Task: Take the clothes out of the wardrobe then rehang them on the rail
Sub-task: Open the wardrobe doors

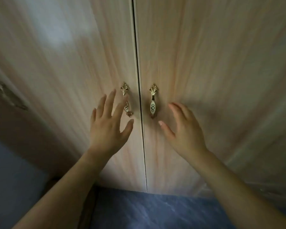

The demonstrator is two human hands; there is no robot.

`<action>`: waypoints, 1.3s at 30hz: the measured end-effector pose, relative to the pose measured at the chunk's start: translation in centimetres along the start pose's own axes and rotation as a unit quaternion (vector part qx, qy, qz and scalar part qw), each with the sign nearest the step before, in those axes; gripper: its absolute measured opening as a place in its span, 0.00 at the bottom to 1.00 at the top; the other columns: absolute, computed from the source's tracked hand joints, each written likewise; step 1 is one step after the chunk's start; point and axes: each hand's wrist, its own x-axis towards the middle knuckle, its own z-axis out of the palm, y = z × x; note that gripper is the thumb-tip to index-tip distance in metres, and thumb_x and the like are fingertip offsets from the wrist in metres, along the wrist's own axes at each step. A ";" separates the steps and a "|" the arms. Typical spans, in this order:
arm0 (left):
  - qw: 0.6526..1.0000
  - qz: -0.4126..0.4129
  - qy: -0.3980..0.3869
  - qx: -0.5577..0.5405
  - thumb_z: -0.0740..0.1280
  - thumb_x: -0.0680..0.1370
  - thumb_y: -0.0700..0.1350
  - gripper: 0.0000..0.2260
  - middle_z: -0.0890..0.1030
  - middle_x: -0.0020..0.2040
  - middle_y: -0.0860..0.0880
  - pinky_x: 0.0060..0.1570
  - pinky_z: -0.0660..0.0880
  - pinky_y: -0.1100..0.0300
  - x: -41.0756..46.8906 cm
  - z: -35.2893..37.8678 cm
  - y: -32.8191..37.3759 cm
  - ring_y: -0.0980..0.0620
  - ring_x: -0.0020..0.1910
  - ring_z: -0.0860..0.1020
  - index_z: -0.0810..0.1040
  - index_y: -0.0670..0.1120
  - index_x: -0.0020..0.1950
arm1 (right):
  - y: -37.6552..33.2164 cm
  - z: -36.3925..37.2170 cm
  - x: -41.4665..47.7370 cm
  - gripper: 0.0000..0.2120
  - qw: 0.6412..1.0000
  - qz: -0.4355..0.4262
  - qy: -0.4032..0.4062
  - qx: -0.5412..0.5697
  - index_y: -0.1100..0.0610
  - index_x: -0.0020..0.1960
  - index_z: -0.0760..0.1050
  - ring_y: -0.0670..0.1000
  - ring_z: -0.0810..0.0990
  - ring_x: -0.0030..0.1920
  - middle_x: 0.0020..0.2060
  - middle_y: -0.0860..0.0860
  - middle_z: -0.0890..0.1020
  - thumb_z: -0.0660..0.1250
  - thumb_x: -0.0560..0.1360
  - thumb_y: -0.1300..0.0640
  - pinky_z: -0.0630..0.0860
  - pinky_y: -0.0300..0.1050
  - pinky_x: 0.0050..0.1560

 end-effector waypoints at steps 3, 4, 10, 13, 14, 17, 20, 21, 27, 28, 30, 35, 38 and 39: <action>0.999 -0.009 0.030 -0.003 0.60 0.76 0.57 0.30 0.53 0.78 0.46 0.69 0.54 0.49 2.4 0.5 0.6 0.43 0.76 0.51 0.55 0.53 0.76 | 0.8 1.1 1.6 0.24 0.997 0.025 0.013 0.065 0.60 0.64 0.71 0.53 0.72 0.60 0.60 0.56 0.77 0.61 0.75 0.46 0.67 0.38 0.57; 1.000 0.005 0.024 -0.002 0.61 0.77 0.56 0.30 0.52 0.78 0.45 0.69 0.54 0.50 2.9 1.0 0.7 0.43 0.76 0.51 0.54 0.53 0.76 | 0.8 1.6 1.7 0.24 0.997 0.030 -0.001 0.078 0.59 0.65 0.70 0.52 0.72 0.60 0.60 0.55 0.77 0.61 0.75 0.46 0.64 0.35 0.57; 0.994 0.076 0.069 0.036 0.63 0.78 0.50 0.28 0.53 0.77 0.41 0.71 0.55 0.51 3.7 4.6 -1.3 0.42 0.76 0.52 0.58 0.52 0.76 | 0.0 3.7 2.5 0.22 0.987 0.032 0.003 0.159 0.59 0.65 0.71 0.47 0.78 0.53 0.56 0.52 0.80 0.70 0.74 0.56 0.68 0.28 0.49; 0.989 0.103 0.099 0.039 0.58 0.80 0.51 0.24 0.55 0.76 0.42 0.67 0.62 0.44 4.0 5.1 -2.4 0.42 0.75 0.55 0.58 0.54 0.75 | -0.8 4.8 2.6 0.21 0.985 0.062 0.029 0.160 0.60 0.63 0.73 0.49 0.82 0.50 0.54 0.53 0.82 0.72 0.72 0.59 0.70 0.28 0.48; 0.988 0.109 0.105 0.035 0.57 0.80 0.52 0.23 0.56 0.76 0.43 0.65 0.62 0.43 4.0 5.3 -2.6 0.42 0.75 0.56 0.58 0.54 0.75 | -1.0 5.2 2.5 0.22 0.984 0.071 0.036 0.161 0.60 0.63 0.73 0.49 0.82 0.50 0.54 0.53 0.82 0.72 0.71 0.60 0.71 0.28 0.48; 0.983 0.129 0.128 0.018 0.57 0.79 0.53 0.23 0.56 0.75 0.43 0.63 0.62 0.42 4.1 6.0 -3.3 0.42 0.73 0.58 0.58 0.56 0.74 | -1.5 6.0 2.0 0.23 0.978 0.095 0.047 0.178 0.60 0.66 0.71 0.50 0.80 0.52 0.56 0.54 0.81 0.70 0.72 0.62 0.72 0.31 0.52; 0.981 0.144 0.130 -0.003 0.60 0.77 0.52 0.25 0.58 0.75 0.44 0.62 0.62 0.41 4.3 6.1 -3.8 0.41 0.72 0.60 0.58 0.58 0.73 | -2.6 6.1 1.4 0.25 0.973 0.104 0.076 0.192 0.58 0.69 0.67 0.49 0.76 0.55 0.59 0.54 0.78 0.68 0.73 0.65 0.73 0.35 0.56; 0.980 0.151 0.129 -0.008 0.60 0.77 0.52 0.24 0.59 0.75 0.43 0.62 0.62 0.41 4.4 6.0 -3.9 0.41 0.72 0.60 0.60 0.57 0.73 | -3.1 6.0 1.1 0.26 0.971 0.107 0.091 0.192 0.57 0.70 0.66 0.49 0.76 0.56 0.60 0.53 0.77 0.67 0.74 0.67 0.73 0.35 0.56; 0.974 0.208 0.043 -0.080 0.63 0.75 0.50 0.25 0.57 0.76 0.42 0.63 0.62 0.39 4.1 4.4 -5.1 0.40 0.74 0.56 0.66 0.55 0.72 | -6.5 5.5 -1.5 0.22 0.947 0.212 0.165 0.179 0.53 0.68 0.69 0.48 0.78 0.57 0.59 0.47 0.77 0.64 0.75 0.62 0.77 0.46 0.56; 0.970 0.222 0.025 -0.094 0.63 0.75 0.50 0.25 0.57 0.76 0.42 0.64 0.62 0.39 4.1 4.0 -5.3 0.41 0.74 0.56 0.66 0.54 0.72 | -7.1 5.2 -2.1 0.22 0.942 0.224 0.174 0.180 0.52 0.68 0.70 0.48 0.78 0.56 0.58 0.47 0.78 0.63 0.75 0.62 0.77 0.47 0.56; 0.963 0.243 -0.004 -0.119 0.61 0.76 0.52 0.24 0.57 0.76 0.43 0.65 0.62 0.38 3.9 2.9 -5.6 0.41 0.74 0.56 0.65 0.54 0.73 | -8.3 3.9 -3.7 0.23 0.934 0.242 0.188 0.182 0.47 0.67 0.70 0.46 0.78 0.56 0.58 0.45 0.78 0.63 0.75 0.62 0.76 0.42 0.55; 0.927 0.318 -0.036 -0.197 0.55 0.78 0.56 0.25 0.55 0.77 0.44 0.67 0.62 0.38 2.8 -0.1 -3.8 0.42 0.76 0.54 0.63 0.52 0.74 | -11.0 -1.3 -9.1 0.29 0.928 0.280 0.193 0.152 0.40 0.68 0.65 0.41 0.77 0.55 0.58 0.41 0.76 0.62 0.76 0.68 0.74 0.32 0.53; 0.885 0.371 -0.031 -0.281 0.55 0.78 0.58 0.24 0.57 0.77 0.47 0.70 0.59 0.44 2.3 -2.3 -0.6 0.45 0.75 0.56 0.62 0.53 0.74 | -12.2 -4.7 -12.2 0.32 0.923 0.298 0.208 0.123 0.33 0.67 0.65 0.44 0.77 0.55 0.54 0.40 0.77 0.64 0.76 0.67 0.74 0.35 0.54; 0.867 0.390 -0.033 -0.309 0.55 0.79 0.58 0.24 0.57 0.77 0.48 0.71 0.58 0.46 2.0 -3.1 0.8 0.46 0.75 0.56 0.61 0.54 0.74 | -12.4 -5.7 -13.1 0.30 0.921 0.303 0.219 0.114 0.32 0.67 0.66 0.46 0.77 0.54 0.53 0.40 0.77 0.65 0.75 0.63 0.75 0.37 0.54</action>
